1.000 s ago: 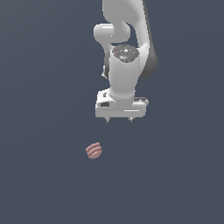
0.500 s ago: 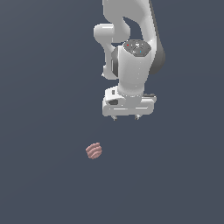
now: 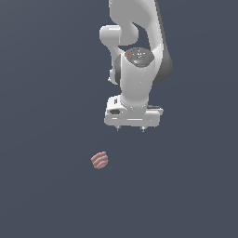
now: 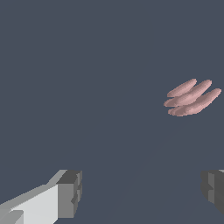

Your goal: Pick up the object and move it to a goal position.

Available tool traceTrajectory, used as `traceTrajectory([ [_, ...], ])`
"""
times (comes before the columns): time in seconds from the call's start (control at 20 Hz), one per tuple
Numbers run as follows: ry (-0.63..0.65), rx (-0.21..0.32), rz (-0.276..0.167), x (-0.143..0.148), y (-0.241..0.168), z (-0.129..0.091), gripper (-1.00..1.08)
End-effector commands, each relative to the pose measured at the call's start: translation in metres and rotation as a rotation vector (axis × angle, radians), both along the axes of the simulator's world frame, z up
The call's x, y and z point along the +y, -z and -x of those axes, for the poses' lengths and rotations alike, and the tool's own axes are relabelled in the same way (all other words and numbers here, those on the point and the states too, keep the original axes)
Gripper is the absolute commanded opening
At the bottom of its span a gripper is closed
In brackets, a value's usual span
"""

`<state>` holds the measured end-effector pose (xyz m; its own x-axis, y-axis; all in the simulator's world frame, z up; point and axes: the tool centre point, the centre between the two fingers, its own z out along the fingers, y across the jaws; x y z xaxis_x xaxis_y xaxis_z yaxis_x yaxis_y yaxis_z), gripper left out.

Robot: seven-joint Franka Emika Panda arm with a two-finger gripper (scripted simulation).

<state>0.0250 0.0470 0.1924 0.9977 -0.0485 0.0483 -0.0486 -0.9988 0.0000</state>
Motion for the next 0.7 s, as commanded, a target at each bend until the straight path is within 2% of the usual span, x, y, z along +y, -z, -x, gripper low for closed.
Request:
traceTrajectory([
  [0.0, 0.054, 0.004, -0.005, -0.007, 0.004, -0.005, 1.0],
  [0.65, 0.495, 0.029, -0.028, -0.066, 0.043, -0.042, 1.0],
])
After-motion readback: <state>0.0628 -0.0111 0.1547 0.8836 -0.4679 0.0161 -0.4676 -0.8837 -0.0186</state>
